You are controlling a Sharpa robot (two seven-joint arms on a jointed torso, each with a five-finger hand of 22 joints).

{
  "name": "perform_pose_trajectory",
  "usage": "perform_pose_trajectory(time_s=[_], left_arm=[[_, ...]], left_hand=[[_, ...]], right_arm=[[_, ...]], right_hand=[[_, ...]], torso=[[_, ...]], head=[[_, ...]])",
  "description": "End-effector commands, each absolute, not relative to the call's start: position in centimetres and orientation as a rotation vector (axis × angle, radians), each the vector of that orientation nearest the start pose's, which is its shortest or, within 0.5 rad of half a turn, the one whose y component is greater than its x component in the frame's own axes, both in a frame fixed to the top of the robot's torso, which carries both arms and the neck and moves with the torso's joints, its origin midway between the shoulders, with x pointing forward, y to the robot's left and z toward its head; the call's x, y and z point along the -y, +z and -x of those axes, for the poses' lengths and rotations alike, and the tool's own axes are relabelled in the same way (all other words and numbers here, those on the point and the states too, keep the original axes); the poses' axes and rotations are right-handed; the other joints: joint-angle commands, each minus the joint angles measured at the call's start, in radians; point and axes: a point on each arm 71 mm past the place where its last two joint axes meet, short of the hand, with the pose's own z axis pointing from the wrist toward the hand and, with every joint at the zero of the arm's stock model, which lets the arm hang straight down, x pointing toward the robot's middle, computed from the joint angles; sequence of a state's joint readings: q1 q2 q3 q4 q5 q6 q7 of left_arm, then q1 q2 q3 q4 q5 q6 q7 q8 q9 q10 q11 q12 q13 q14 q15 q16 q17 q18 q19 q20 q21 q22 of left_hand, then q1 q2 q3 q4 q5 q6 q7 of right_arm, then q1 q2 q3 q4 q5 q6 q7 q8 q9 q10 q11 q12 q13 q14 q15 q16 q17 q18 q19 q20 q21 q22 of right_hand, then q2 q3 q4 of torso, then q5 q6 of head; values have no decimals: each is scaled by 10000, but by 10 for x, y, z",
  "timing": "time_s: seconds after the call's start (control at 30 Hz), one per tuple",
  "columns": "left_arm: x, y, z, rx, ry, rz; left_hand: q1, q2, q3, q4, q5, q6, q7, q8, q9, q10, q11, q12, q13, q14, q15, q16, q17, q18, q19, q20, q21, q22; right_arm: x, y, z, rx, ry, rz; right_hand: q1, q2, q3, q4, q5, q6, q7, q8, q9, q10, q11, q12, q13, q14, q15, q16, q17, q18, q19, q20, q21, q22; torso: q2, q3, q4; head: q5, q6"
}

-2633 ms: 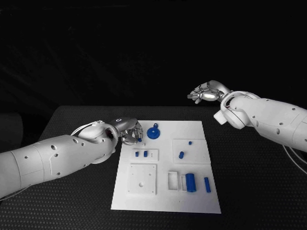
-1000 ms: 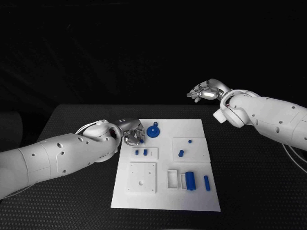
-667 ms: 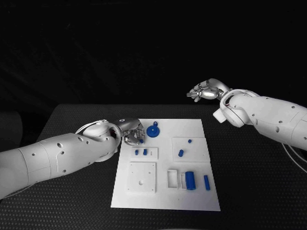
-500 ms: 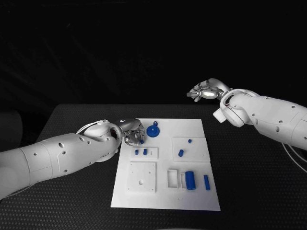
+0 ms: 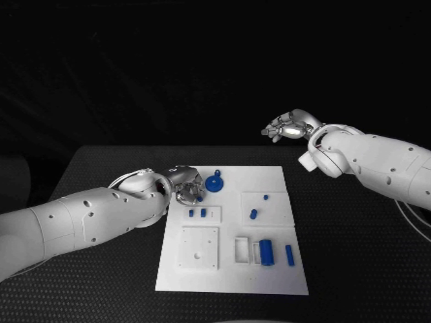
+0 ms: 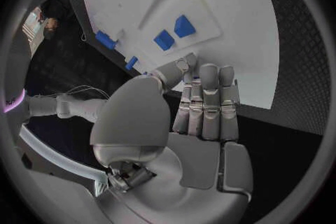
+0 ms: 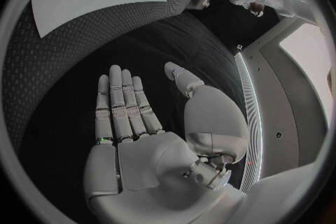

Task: Assemble the parts on the task board

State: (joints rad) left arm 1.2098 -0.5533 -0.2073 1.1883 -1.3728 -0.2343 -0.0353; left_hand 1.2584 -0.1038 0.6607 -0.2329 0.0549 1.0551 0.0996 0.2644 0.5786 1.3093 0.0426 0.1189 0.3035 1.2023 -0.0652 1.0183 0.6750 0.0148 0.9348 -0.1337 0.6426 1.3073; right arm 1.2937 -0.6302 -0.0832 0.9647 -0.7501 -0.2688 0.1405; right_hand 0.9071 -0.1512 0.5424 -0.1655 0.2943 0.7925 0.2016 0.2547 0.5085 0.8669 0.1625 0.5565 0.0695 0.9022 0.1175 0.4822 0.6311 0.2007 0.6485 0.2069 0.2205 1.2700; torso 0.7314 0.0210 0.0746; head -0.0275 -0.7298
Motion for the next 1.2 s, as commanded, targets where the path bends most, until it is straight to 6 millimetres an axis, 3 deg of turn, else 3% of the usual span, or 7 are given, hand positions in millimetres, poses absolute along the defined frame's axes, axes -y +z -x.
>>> perform_pose_trajectory(time_s=[0.03,1.2], left_arm=[[-143,-263,-513,-18921,-6415,-2670],[-134,-275,-508,-19719,-5997,-3351]], left_hand=[[-56,78,42,-4,34,93,-2,31,18,41,7,-32,-4,27,-19,11,-11,39,15,-283,14,201],[-84,128,48,-27,30,52,16,4,1,12,23,-67,-14,-22,-5,-7,-44,18,-31,-273,0,211]], right_arm=[[266,-173,-586,-16149,8300,-4773],[265,-173,-586,-16169,8338,-4757]], right_hand=[[-39,55,3,-74,42,-49,95,34,-15,68,-8,-39,-3,19,54,-37,17,81,25,14,-57,16],[-47,53,0,-72,43,-49,95,40,-21,72,-9,-38,-3,16,57,-45,22,82,28,17,-80,33]], torso=[[-4,7,3],[-5,8,6]], head=[[-11,15],[-51,3]])
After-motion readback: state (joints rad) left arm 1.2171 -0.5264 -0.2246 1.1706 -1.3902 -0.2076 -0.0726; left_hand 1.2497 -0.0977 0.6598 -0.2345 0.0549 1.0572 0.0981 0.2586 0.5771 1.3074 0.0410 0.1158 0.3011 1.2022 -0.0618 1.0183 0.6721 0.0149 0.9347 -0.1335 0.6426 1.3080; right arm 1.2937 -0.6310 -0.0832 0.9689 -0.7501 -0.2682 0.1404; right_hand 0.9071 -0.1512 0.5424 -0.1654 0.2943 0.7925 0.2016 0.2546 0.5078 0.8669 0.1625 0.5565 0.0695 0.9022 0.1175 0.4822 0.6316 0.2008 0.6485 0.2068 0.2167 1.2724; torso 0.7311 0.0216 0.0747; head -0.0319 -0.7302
